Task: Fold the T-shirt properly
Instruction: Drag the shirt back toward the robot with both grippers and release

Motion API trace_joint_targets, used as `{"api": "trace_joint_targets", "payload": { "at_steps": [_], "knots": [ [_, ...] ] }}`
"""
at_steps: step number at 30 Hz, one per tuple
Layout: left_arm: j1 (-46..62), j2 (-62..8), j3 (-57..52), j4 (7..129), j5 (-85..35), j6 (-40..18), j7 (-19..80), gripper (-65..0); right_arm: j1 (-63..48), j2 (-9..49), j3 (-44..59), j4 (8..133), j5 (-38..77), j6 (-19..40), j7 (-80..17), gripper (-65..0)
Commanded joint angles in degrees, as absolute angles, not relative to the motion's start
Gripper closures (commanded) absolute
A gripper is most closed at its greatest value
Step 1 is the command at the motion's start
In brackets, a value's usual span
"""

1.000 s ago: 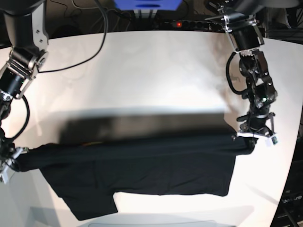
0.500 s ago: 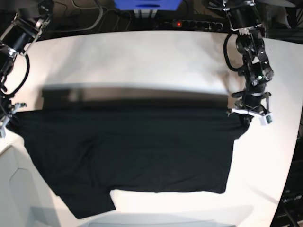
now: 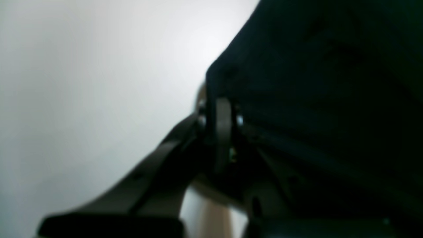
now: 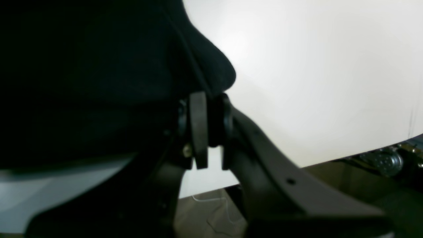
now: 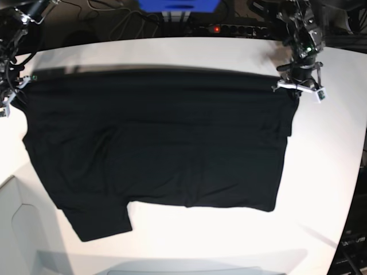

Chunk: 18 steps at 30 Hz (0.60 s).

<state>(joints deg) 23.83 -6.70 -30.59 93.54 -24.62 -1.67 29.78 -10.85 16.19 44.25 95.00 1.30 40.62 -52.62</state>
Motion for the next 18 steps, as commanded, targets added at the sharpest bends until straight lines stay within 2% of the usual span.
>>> {"api": "trace_joint_targets", "payload": {
  "at_steps": [1, 9, 18],
  "knots": [
    [24.7, -7.4, -31.9, 94.4, -23.3, -0.3, 28.8, 0.0, -11.8, 17.4, 44.9, 95.8, 0.0, 40.0, -51.6, 0.0],
    [30.7, -7.1, -32.0, 95.0, -23.3, -0.3, 28.7, 0.0, -16.7, 16.1, 44.5, 95.7, 0.0, 40.0, -50.3, 0.0],
    [37.9, -4.6, -34.2, 103.7, -23.3, -0.3, 28.7, 0.0, -16.9, 15.3, 44.4, 95.7, 0.0, 40.0, -50.4, 0.0]
  ]
}}
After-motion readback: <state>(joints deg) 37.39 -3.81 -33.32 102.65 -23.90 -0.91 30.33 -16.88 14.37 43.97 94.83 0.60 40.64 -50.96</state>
